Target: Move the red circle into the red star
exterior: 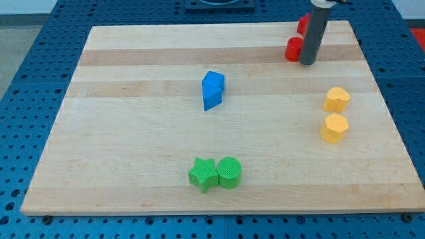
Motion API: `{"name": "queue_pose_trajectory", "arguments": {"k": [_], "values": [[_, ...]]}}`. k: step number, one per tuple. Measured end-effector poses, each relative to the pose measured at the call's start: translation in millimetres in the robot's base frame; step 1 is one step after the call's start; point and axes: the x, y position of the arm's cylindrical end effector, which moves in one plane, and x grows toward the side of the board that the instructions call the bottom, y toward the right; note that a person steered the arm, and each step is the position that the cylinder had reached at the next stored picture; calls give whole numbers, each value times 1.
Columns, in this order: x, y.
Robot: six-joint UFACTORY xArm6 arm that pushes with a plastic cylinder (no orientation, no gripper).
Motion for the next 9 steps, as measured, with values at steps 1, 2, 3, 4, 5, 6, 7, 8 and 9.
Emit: {"name": "queue_pose_trajectory", "arguments": {"k": [1, 2, 3, 4, 5, 6, 7, 8, 9], "values": [[8, -8], [16, -34], [10, -48], [-2, -47], [-10, -32], [-18, -11], [-25, 2], [-32, 6], [-39, 10]]}}
